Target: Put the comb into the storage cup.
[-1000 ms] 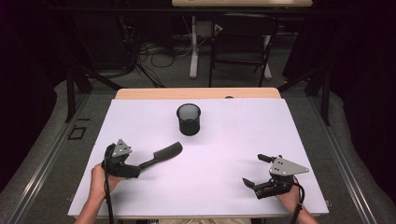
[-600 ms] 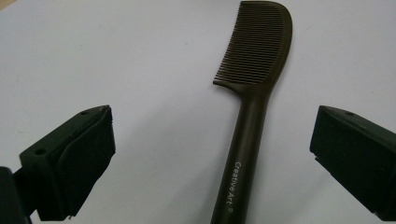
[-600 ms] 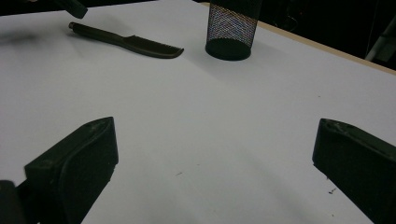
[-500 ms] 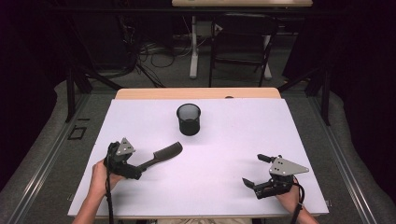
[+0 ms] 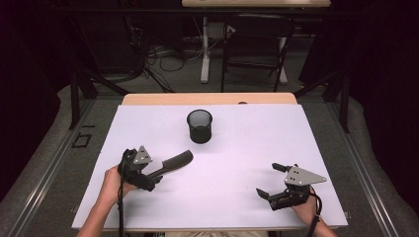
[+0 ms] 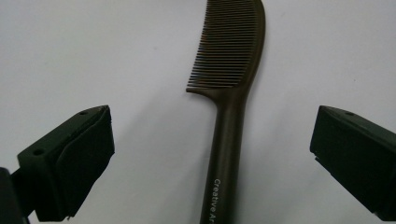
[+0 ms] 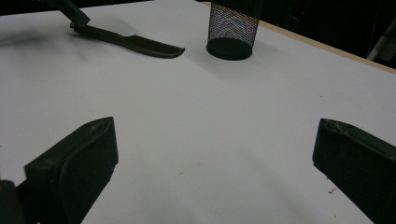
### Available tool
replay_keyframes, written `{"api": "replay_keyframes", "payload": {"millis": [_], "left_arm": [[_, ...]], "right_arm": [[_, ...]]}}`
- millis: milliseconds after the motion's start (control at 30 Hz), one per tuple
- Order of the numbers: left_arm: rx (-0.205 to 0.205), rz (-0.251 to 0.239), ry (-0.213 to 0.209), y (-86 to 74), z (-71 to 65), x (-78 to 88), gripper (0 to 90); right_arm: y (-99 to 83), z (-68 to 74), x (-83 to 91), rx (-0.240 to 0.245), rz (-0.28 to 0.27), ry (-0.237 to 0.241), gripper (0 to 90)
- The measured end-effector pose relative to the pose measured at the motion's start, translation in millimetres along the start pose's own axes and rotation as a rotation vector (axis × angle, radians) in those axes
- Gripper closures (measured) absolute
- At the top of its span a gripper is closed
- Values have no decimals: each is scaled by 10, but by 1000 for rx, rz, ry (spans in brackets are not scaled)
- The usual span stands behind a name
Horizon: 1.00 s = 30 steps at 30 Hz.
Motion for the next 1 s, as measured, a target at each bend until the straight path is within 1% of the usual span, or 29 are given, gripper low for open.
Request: {"api": "replay_keyframes", "payload": {"millis": [67, 100, 167, 233, 300, 367, 433, 500, 533, 633, 667, 767, 800, 833, 867, 933, 967, 1000], "left_arm": [[0, 12, -8, 6, -15, -33, 0], [1, 20, -1, 7, -14, -46, 0], [4, 24, -12, 16, -20, -70, 0], [-2, 33, -9, 19, -20, -80, 0], [-13, 43, -21, 35, -35, -103, 0], [-11, 50, -19, 44, -44, -117, 0], [-10, 54, -33, 58, -51, -129, 0], [-17, 68, -30, 68, -53, -137, 0], [-20, 71, -36, 73, -56, -140, 0], [-31, 90, -24, 78, -53, -149, 0], [-33, 102, -29, 79, -51, -151, 0], [-42, 125, -20, 99, -41, -151, 0], [-42, 125, -20, 99, -41, -151, 0], [-47, 144, -25, 108, -31, -151, 0], [-48, 153, -23, 109, -24, -157, 0], [-55, 178, -41, 108, -21, -157, 2], [-56, 198, -48, 105, -19, -154, 24], [-63, 209, -65, 109, -21, -149, 77]], "right_arm": [[0, -2, -1, -2, -1, 0, 0], [-2, -2, -2, -5, 0, 0, 0], [-5, -4, -4, -8, 1, -1, 0], [-7, -5, -3, -7, 4, 1, 0], [-7, -4, -2, -6, 5, 3, 0], [-3, -1, -3, -5, 4, 2, 0], [-3, 0, -4, -4, 6, 3, 0], [-9, 0, -8, -9, 9, 6, 0], [-13, -5, -9, -7, 11, 6, 0], [-17, -11, -10, -10, 10, 6, 0], [-16, -10, -9, -8, 10, 5, 0], [-13, -1, -10, -7, 11, 7, 0], [-14, -2, -11, -7, 12, 7, 0], [-16, -3, -9, -10, 14, 6, 0], [-17, -8, -9, -8, 14, 4, 0], [-18, -14, -10, -9, 12, 1, 0], [-19, -15, -10, -10, 12, 2, 0], [-20, -14, -10, -11, 13, 2, 0]]}}
Point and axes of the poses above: each handheld gripper's, and its own axes: x roughly backward along the jaws, y roughly out of its top, z roughly to its left, the point moved 6 cm from there along -x, roughly forward along the jaws, and after that the axes turned 5 degrees about -z, right-handed, at the moved point
